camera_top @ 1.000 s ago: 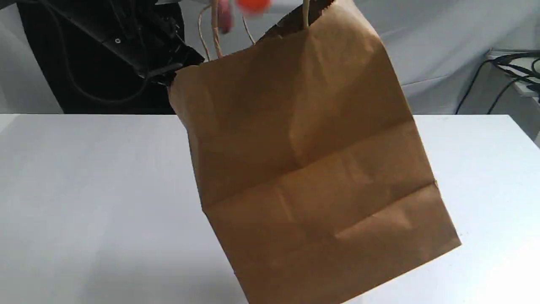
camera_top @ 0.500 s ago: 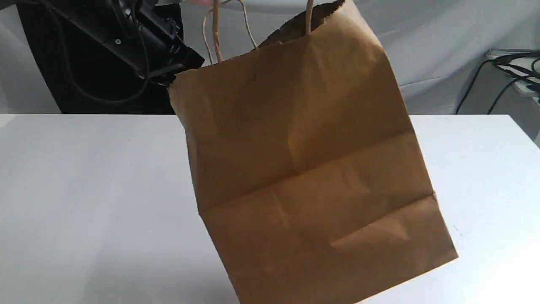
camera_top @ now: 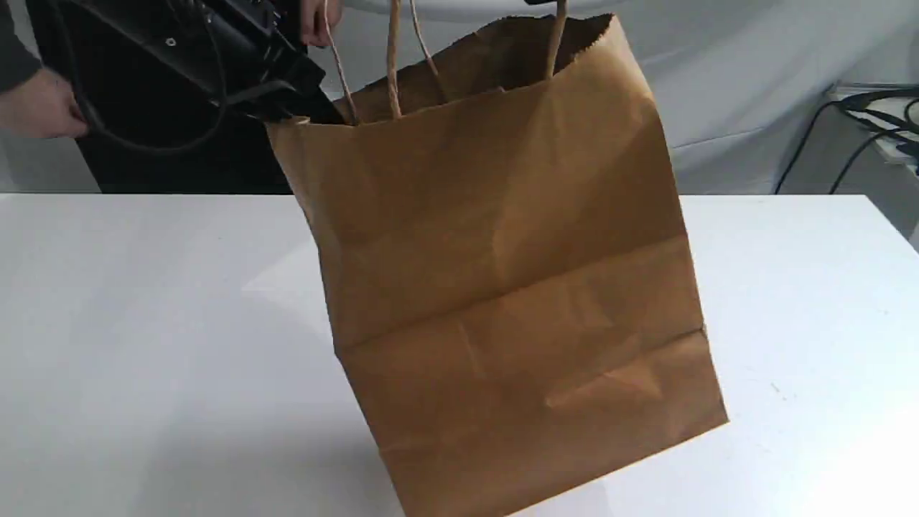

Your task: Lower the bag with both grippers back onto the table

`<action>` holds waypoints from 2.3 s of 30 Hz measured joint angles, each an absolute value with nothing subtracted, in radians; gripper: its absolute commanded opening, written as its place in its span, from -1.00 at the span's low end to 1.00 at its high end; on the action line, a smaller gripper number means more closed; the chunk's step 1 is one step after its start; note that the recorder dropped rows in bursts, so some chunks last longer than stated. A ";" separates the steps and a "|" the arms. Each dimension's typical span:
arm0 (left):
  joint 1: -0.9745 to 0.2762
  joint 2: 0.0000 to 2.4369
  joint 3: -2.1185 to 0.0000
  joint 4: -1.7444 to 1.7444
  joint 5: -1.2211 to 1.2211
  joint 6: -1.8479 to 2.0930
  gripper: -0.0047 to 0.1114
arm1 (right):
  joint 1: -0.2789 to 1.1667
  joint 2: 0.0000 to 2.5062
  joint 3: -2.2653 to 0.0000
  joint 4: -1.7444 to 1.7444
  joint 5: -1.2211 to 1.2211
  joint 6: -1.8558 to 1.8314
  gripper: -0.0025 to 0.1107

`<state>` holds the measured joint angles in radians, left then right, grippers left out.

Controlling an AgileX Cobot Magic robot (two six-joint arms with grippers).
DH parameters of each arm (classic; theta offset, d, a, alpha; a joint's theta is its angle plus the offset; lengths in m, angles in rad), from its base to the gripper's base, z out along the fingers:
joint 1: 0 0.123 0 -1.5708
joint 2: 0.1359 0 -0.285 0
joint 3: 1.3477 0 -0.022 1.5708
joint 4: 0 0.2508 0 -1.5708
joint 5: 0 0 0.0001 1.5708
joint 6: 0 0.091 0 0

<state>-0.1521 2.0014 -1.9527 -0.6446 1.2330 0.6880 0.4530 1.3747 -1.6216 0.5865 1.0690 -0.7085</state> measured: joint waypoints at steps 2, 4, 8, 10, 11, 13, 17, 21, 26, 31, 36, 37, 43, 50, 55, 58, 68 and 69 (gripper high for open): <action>-0.152 1.983 -1.953 -0.645 1.233 0.688 -0.92 | 0.453 1.355 -1.578 0.595 1.034 -0.704 -0.96; -0.152 1.971 -1.953 -0.640 1.233 0.688 -0.92 | 0.453 1.321 -1.513 0.608 0.983 -0.704 -0.96; -0.152 1.960 -1.953 -0.639 1.233 0.688 -0.92 | 0.453 1.231 -1.321 0.681 0.843 -0.719 -0.96; -0.152 1.960 -1.953 -0.637 1.233 0.690 -0.92 | 0.453 1.175 -1.226 0.729 0.782 -0.747 -0.96; -0.152 1.960 -1.953 -0.637 1.233 0.690 -0.92 | 0.453 1.148 -1.166 0.760 0.746 -0.759 -0.96; -0.152 1.960 -1.953 -0.639 1.233 0.690 -0.92 | 0.453 1.099 -1.081 0.808 0.696 -0.768 -0.96; -0.152 1.960 -1.953 -0.647 1.233 0.690 -0.92 | 0.453 1.035 -0.943 0.897 0.617 -0.779 -0.96; -0.152 1.960 -1.953 -0.648 1.233 0.690 -0.92 | 0.453 0.997 -0.861 0.955 0.594 -0.782 -0.96; -0.152 1.968 -1.955 -0.660 1.237 0.678 -0.92 | 0.453 0.991 -0.840 0.968 0.584 -0.784 -0.96; -0.152 2.022 -1.957 -0.668 1.237 0.653 -0.92 | 0.453 0.991 -0.840 0.953 0.582 -0.784 -0.96; -0.152 2.052 -1.957 -0.703 1.235 0.647 -0.92 | 0.453 0.991 -0.829 0.903 0.571 -0.784 -0.96; -0.152 2.054 -1.957 -0.712 1.235 0.645 -0.92 | 0.453 0.991 -0.819 0.903 0.562 -0.783 -0.96; -0.152 2.065 -1.957 -0.735 1.234 0.645 -0.92 | 0.453 0.988 -0.709 0.919 0.501 -0.781 -0.96; -0.152 2.073 -1.957 -0.759 1.234 0.645 -0.90 | 0.453 0.988 -0.670 0.947 0.446 -0.779 -0.96; -0.152 2.083 -1.957 -0.805 1.234 0.644 -0.62 | 0.453 0.988 -0.670 0.959 0.433 -0.779 -0.96; -0.152 2.083 -1.957 -0.815 1.234 0.644 -0.31 | 0.453 0.988 -0.670 0.962 0.433 -0.779 -0.96; -0.152 2.083 -1.957 -0.815 1.229 0.609 0.08 | 0.453 0.988 -0.670 0.966 0.433 -0.779 -0.96; -0.152 2.083 -1.957 -0.815 1.229 0.606 0.08 | 0.453 0.988 -0.670 0.966 0.433 -0.779 -0.96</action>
